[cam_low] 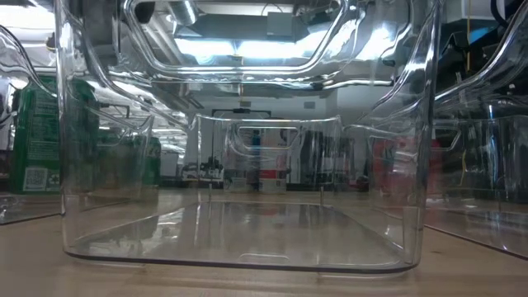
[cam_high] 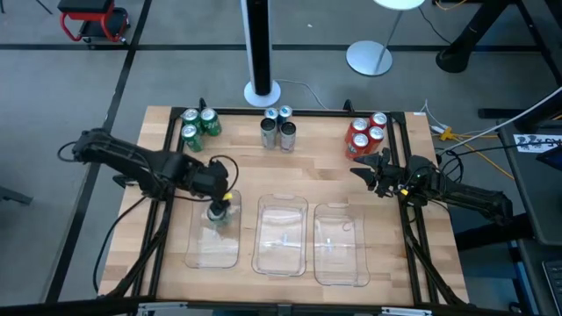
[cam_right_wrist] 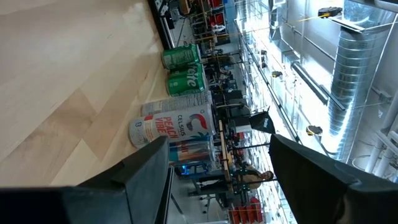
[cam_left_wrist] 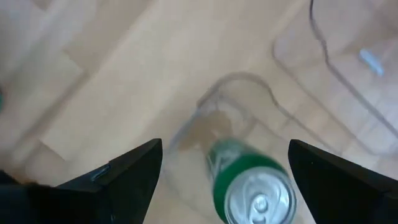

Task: Sort soda cans
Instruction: Put the bottom left green soda can into the left transparent bin

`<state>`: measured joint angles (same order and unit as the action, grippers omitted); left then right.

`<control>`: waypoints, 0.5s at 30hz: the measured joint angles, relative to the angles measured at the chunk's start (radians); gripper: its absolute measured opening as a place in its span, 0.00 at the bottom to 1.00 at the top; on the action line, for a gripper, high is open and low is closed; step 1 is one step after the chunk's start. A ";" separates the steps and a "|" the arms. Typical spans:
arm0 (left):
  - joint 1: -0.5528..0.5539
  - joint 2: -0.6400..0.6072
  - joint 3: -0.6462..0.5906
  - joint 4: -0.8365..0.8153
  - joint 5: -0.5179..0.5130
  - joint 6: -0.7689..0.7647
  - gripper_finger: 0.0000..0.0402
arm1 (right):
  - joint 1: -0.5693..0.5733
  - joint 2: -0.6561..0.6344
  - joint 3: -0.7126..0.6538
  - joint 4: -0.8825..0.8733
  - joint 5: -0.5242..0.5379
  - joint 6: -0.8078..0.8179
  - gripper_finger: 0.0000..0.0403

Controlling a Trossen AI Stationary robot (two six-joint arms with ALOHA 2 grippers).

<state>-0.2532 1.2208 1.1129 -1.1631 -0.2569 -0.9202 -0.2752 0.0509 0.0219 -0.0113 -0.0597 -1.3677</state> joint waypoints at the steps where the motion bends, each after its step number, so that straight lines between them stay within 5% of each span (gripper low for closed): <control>1: 0.010 -0.007 0.004 0.004 -0.015 0.015 0.84 | 0.000 0.000 0.000 0.000 0.000 0.000 0.69; 7: 0.091 -0.025 0.009 0.035 -0.106 0.101 0.84 | 0.000 0.000 0.000 0.000 0.000 0.000 0.69; 15: 0.224 -0.024 0.009 0.105 -0.106 0.254 0.84 | 0.000 0.000 0.000 0.000 0.000 0.000 0.69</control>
<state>-0.0289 1.1965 1.1221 -1.0581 -0.3633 -0.6658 -0.2752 0.0509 0.0216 -0.0109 -0.0597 -1.3674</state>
